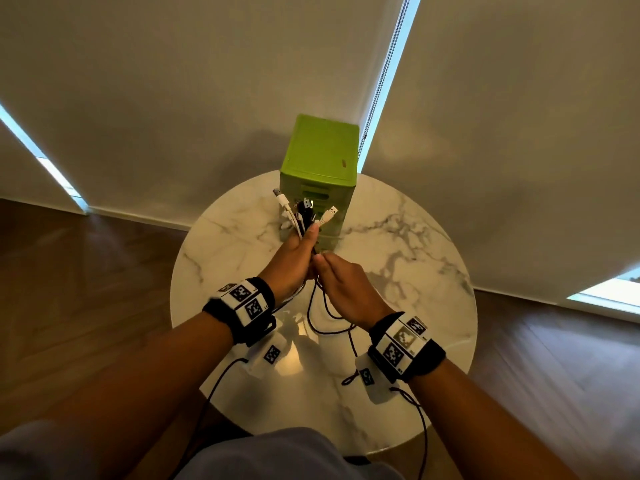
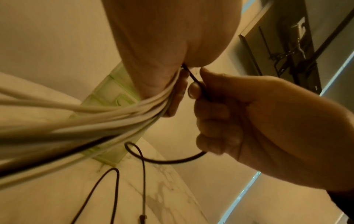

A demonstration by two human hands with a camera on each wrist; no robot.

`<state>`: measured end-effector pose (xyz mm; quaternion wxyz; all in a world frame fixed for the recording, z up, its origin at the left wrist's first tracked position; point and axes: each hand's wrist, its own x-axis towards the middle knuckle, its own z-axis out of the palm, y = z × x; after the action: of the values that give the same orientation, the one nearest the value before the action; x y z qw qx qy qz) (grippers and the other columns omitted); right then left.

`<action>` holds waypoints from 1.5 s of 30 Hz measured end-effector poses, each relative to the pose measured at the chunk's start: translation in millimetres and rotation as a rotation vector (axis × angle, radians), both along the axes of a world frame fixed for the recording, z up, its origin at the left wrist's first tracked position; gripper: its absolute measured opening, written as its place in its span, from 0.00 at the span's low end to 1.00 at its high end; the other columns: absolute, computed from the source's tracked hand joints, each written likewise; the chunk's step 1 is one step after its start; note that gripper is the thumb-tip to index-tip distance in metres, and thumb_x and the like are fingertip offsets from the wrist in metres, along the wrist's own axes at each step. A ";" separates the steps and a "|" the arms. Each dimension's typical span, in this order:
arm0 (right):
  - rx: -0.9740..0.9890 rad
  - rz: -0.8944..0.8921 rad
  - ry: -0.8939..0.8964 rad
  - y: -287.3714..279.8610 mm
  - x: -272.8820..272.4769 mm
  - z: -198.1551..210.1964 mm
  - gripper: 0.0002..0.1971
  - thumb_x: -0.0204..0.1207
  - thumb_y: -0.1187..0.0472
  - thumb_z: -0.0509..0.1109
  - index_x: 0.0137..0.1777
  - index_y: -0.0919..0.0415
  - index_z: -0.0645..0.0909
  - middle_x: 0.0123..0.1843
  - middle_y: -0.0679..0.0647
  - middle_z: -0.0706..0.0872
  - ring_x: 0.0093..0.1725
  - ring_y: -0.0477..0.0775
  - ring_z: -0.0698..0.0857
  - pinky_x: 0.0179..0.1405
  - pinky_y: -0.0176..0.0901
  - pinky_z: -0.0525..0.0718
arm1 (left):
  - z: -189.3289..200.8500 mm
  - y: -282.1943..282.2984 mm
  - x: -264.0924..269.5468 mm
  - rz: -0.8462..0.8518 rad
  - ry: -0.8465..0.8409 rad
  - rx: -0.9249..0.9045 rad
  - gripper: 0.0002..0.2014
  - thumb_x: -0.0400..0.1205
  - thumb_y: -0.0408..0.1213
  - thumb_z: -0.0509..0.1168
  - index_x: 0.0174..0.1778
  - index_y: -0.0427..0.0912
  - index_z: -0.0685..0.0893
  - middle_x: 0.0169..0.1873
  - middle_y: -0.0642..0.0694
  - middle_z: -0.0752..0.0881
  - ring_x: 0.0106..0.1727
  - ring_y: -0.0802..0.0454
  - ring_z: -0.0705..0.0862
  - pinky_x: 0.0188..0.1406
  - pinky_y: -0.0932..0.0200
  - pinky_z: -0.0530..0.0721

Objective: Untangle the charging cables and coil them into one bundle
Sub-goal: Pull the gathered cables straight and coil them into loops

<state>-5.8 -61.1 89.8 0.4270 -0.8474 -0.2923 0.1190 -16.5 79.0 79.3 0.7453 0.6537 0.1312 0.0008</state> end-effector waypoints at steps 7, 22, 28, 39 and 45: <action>-0.098 0.142 0.037 -16.1 -6.5 -22.4 0.22 0.91 0.43 0.51 0.40 0.49 0.77 0.29 0.50 0.83 0.30 0.49 0.83 0.42 0.48 0.82 | 27.7 20.1 3.9 0.141 -0.096 -0.131 0.17 0.93 0.47 0.51 0.54 0.39 0.79 0.34 0.44 0.83 0.37 0.45 0.88 0.43 0.42 0.92; 0.101 -0.203 0.202 -19.6 31.7 -15.3 0.21 0.90 0.47 0.55 0.41 0.61 0.73 0.32 0.56 0.77 0.28 0.63 0.87 0.35 0.55 0.86 | 51.6 71.2 -1.7 0.278 -0.142 -0.133 0.20 0.92 0.49 0.54 0.35 0.45 0.74 0.27 0.49 0.77 0.25 0.55 0.69 0.25 0.61 0.66; 0.065 0.088 -0.070 30.5 18.5 31.1 0.15 0.92 0.51 0.53 0.54 0.58 0.78 0.39 0.49 0.81 0.33 0.40 0.80 0.39 0.47 0.83 | 44.0 37.1 -4.7 0.218 -0.028 -0.030 0.24 0.91 0.53 0.54 0.42 0.39 0.84 0.29 0.44 0.76 0.26 0.53 0.71 0.26 0.59 0.67; 0.012 0.247 0.325 0.9 -7.5 -17.0 0.21 0.90 0.43 0.51 0.40 0.54 0.72 0.34 0.51 0.75 0.32 0.48 0.74 0.37 0.45 0.77 | 69.4 72.9 6.6 0.413 -0.222 -0.252 0.12 0.92 0.46 0.55 0.49 0.43 0.74 0.34 0.50 0.79 0.27 0.50 0.85 0.30 0.55 0.86; -0.075 0.178 0.571 -33.1 2.0 -51.5 0.22 0.88 0.41 0.56 0.40 0.57 0.71 0.32 0.50 0.71 0.31 0.48 0.68 0.32 0.42 0.70 | 81.7 92.5 3.3 0.252 -0.229 -0.205 0.17 0.93 0.47 0.53 0.38 0.47 0.70 0.23 0.55 0.68 0.18 0.59 0.62 0.20 0.63 0.64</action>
<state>-3.9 -94.2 38.4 0.4481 -0.7659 -0.2290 0.4001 -13.2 171.5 161.0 0.8119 0.5485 0.1259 0.1551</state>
